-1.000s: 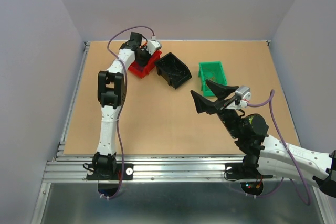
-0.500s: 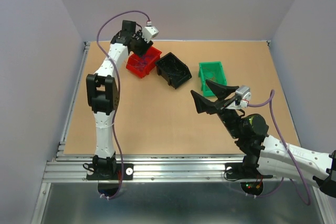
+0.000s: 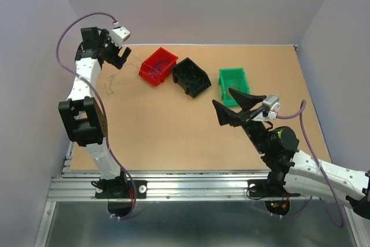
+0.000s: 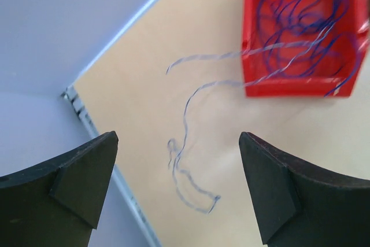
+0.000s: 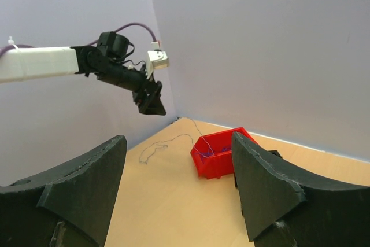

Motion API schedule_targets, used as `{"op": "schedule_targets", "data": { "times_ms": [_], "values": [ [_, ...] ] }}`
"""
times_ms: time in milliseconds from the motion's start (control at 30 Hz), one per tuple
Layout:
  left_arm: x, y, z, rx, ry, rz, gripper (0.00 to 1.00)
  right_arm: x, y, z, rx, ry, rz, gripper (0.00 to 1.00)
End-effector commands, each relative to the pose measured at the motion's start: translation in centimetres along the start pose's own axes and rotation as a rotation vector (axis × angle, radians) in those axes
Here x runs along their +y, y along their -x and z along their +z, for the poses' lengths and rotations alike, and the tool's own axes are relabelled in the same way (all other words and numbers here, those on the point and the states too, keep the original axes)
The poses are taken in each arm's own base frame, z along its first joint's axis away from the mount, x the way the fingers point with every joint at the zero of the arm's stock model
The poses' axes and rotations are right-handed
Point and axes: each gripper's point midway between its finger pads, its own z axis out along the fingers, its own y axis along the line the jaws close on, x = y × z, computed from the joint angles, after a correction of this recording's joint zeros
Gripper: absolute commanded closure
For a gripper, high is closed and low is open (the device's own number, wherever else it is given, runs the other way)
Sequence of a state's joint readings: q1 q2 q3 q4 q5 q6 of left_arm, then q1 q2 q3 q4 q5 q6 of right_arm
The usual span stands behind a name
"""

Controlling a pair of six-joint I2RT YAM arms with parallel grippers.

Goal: Untangle the cables

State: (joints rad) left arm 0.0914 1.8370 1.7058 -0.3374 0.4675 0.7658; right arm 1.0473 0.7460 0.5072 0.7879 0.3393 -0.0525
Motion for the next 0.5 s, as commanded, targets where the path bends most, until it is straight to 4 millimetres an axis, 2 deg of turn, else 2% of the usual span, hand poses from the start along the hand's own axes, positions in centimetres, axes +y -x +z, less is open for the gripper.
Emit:
{"op": "schedule_targets", "data": {
  "times_ms": [0, 33, 67, 133, 200, 367, 467],
  "values": [
    [1.6, -2.7, -0.8, 0.031, -0.053, 0.026, 0.02, 0.0, 0.5, -0.5, -0.016, 0.011, 0.007, 0.22],
    [1.5, -4.5, 0.2, 0.065, -0.085, 0.004, 0.03, 0.0, 0.4, -0.6, -0.013, 0.009, 0.006, 0.22],
    [2.2, -5.3, -0.2, 0.089, -0.096, -0.005, 0.05, -0.1, 0.5, -0.7, -0.016, 0.008, 0.007, 0.22],
    [2.4, -6.9, 0.7, 0.12, -0.123, -0.022, 0.08, -0.1, 0.5, -0.8, -0.014, 0.008, 0.005, 0.22],
    [2.0, -8.8, 0.8, 0.153, -0.165, -0.037, 0.11, -0.2, 0.6, -0.9, -0.016, 0.006, 0.005, 0.22],
    [1.0, -11.8, 1.7, 0.208, -0.196, -0.039, 0.12, -0.3, 0.5, -0.8, -0.013, 0.002, 0.001, 0.22],
    [1.2, -13.6, 2.6, 0.257, -0.189, -0.051, 0.17, -0.2, 0.4, -0.8, -0.009, 0.003, 0.0, 0.22]
  ]
}}
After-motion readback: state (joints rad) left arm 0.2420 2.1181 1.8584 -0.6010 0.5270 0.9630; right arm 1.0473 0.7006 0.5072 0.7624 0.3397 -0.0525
